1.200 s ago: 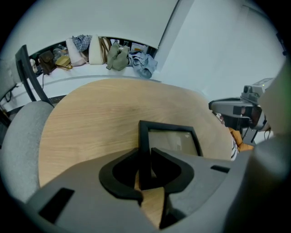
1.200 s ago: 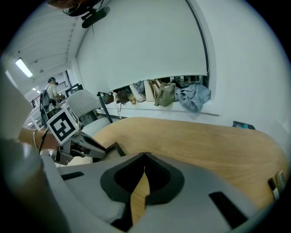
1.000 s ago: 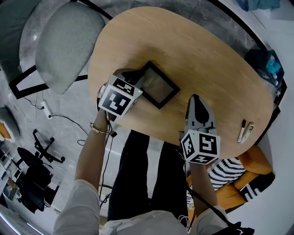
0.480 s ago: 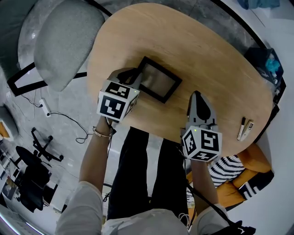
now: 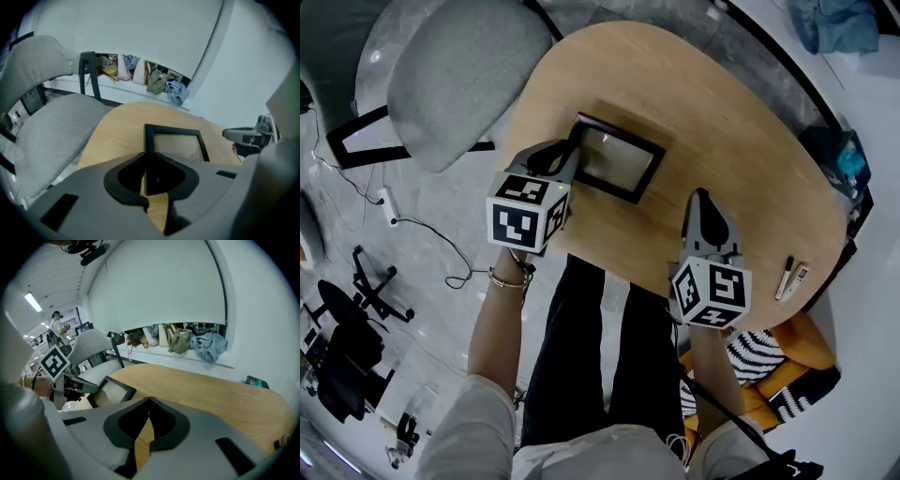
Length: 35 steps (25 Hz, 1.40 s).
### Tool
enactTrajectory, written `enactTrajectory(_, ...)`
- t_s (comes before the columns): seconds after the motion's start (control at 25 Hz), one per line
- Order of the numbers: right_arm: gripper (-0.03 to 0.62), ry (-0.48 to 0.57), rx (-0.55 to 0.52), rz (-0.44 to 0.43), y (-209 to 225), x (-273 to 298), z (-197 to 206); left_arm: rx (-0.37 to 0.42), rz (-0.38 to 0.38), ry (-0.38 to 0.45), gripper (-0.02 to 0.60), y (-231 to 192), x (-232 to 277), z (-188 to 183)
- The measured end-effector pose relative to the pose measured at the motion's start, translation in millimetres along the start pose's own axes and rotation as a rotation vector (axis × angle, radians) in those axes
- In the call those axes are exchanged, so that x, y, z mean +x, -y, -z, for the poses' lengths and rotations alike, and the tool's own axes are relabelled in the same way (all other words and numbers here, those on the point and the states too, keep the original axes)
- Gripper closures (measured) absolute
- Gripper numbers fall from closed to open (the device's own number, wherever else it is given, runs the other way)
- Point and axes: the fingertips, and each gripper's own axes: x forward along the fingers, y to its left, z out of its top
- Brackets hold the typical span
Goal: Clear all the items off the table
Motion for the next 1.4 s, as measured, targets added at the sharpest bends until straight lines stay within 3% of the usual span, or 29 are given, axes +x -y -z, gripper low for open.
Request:
enactTrajectory(0.52, 0.569, -0.018, -0.171, -0.17, -118.0, 30.4, -32.8, -0.277, -0.224, 0.15, 0.508, -110.1, -99.0, 38.7)
enactTrajectory(0.72, 0.569, -0.032, -0.221, -0.231, -160.3, 45.4, -30.1, -0.331, -0.303, 0.168, 0.508, -143.1, -122.2, 64.5)
enactTrajectory(1.04, 0.569, -0.049, -0.247, -0.268, -200.0, 69.6, -31.0, -0.508, -0.422, 0.213, 0.508, -203.0, -153.5, 86.5)
enactTrajectory(1.2, 0.569, -0.048, -0.246, -0.274, -216.0, 82.5, -39.7, -0.579, -0.508, 0.228, 0.508, -240.4, -169.4, 86.4)
enactTrajectory(1.4, 0.569, -0.052, -0.254, -0.286, -231.5, 102.8, -46.8, -0.649, -0.552, 0.233, 0.508, -274.2, -171.1, 81.0)
